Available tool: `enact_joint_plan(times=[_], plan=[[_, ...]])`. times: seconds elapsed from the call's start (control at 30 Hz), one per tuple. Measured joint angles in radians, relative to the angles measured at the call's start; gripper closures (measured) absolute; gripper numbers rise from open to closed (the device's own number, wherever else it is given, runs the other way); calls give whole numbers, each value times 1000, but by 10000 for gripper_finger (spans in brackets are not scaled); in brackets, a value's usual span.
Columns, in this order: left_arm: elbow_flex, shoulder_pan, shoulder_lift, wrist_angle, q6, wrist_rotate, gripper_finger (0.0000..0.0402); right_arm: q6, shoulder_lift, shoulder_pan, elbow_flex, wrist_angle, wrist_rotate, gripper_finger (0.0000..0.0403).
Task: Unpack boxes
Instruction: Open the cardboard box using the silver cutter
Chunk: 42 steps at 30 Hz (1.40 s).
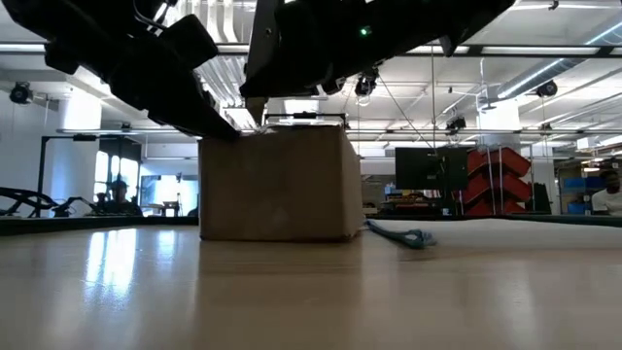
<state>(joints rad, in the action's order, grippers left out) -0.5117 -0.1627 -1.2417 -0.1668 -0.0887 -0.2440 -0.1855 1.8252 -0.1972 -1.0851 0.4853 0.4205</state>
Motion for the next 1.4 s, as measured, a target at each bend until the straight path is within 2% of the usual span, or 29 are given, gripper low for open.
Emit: enact_joint_plan(times=[0.2, 1.13, 1.4], plan=[[0, 0, 9, 2, 0, -1, 278, 22, 6, 2, 1, 14, -36, 361], [0, 0, 22, 10, 4, -8, 275, 34, 25, 15, 1, 18, -64, 361], [-5, 0, 28, 13, 19, -8, 280, 29, 30, 24, 1, 73, -89, 361]])
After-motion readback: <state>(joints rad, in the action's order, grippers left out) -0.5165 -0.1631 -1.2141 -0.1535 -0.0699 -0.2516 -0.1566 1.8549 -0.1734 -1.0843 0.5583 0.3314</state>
